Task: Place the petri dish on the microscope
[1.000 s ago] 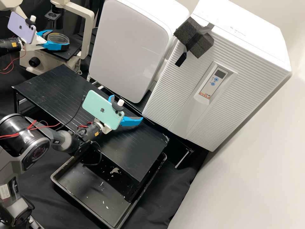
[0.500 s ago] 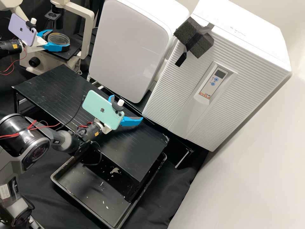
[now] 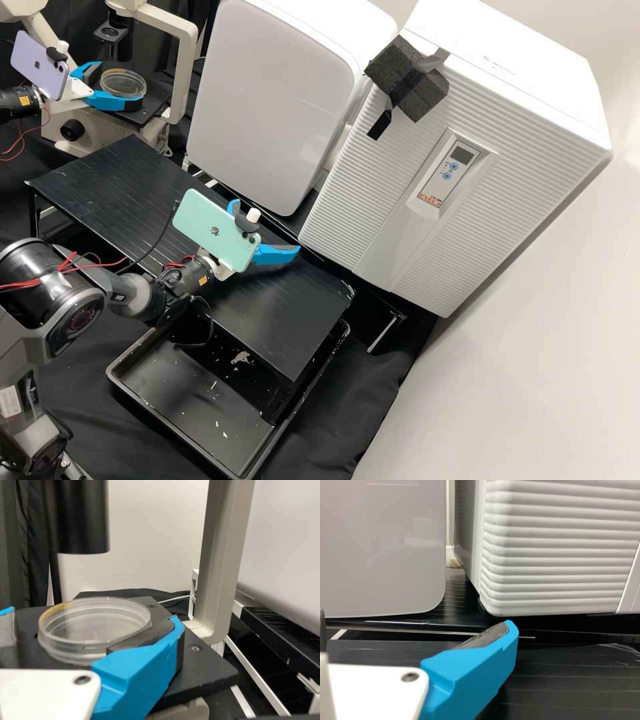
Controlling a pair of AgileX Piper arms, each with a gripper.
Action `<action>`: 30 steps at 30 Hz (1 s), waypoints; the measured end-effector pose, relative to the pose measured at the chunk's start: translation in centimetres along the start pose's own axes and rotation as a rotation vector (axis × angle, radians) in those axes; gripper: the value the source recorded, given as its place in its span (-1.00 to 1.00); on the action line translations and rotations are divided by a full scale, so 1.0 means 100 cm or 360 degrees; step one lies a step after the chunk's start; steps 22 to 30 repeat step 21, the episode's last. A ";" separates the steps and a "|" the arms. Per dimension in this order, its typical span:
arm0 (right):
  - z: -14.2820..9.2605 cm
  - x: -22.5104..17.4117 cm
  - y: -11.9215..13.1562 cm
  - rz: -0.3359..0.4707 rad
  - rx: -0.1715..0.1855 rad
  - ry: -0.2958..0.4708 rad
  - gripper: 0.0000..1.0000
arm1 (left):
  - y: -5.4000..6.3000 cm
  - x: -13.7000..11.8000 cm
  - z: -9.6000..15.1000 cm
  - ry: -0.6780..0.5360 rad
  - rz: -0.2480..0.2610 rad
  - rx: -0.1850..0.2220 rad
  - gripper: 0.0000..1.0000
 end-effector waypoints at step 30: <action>0.000 0.000 0.000 0.0000 0.0000 0.0000 1.00 | -0.023 -0.117 0.016 0.0069 0.0220 0.0095 1.00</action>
